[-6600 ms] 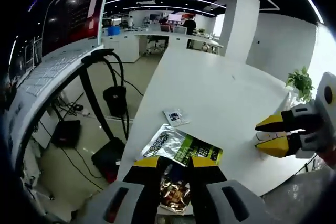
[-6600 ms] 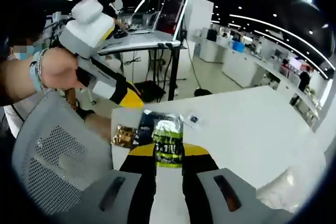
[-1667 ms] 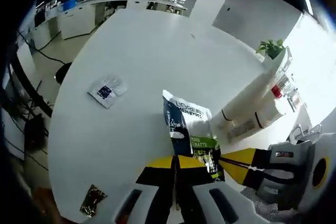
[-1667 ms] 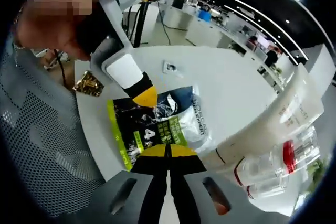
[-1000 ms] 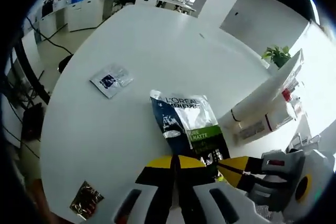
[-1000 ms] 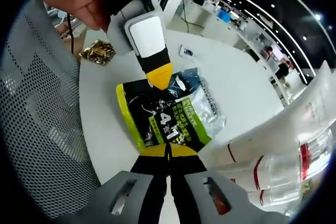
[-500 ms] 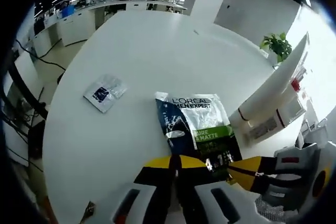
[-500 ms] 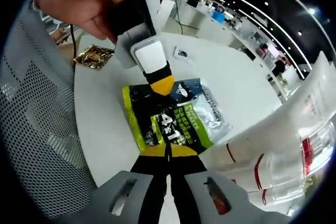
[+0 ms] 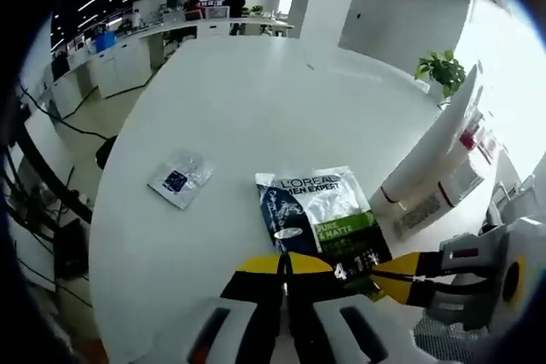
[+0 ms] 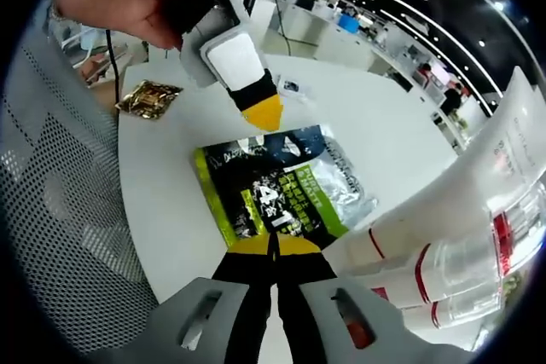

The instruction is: Arrange the skincare products in the storage area until every visible bottle or jar stands upright without overlapping.

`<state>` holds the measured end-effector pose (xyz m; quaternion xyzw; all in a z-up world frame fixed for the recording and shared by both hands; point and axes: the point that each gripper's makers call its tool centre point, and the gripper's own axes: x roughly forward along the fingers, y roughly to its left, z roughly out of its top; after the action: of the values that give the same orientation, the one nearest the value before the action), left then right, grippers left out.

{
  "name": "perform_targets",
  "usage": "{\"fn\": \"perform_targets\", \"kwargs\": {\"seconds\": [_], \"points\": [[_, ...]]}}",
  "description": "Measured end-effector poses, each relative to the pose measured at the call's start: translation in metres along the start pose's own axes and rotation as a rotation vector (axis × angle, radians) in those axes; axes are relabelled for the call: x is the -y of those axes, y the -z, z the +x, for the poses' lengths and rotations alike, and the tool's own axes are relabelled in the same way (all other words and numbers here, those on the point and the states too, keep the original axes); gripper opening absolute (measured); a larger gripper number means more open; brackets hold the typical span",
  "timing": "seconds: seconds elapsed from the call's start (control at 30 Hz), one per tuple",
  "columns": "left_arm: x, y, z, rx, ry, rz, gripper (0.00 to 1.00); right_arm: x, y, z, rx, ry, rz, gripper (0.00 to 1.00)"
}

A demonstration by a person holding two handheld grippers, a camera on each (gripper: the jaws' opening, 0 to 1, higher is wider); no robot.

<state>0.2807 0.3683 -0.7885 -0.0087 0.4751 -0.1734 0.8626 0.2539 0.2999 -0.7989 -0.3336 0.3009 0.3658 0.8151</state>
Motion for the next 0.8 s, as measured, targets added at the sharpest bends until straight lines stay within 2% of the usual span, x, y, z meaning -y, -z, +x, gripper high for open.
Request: {"fn": "perform_targets", "kwargs": {"seconds": [0.07, 0.17, 0.47, 0.67, 0.77, 0.8], "points": [[0.003, 0.011, 0.005, -0.057, 0.009, 0.039, 0.01, 0.0, 0.0, 0.0, 0.0, -0.002, 0.001, 0.0], [0.008, 0.018, 0.008, -0.09, 0.017, 0.049, 0.01, 0.0, 0.001, 0.0, -0.002, -0.001, -0.006, 0.0], [0.009, 0.019, 0.01, -0.09, 0.031, 0.058, 0.01, 0.006, 0.006, -0.002, -0.028, 0.008, 0.015, 0.0], [0.009, 0.02, 0.011, -0.092, 0.019, 0.095, 0.01, 0.005, 0.007, -0.002, -0.029, 0.008, 0.02, 0.0], [0.008, 0.018, 0.01, -0.089, 0.023, 0.081, 0.03, 0.006, 0.009, -0.004, -0.047, 0.016, 0.006, 0.0], [0.007, 0.013, 0.009, -0.066, 0.026, 0.052, 0.04, 0.009, 0.012, -0.006, -0.077, 0.037, 0.008, 0.0]]}}
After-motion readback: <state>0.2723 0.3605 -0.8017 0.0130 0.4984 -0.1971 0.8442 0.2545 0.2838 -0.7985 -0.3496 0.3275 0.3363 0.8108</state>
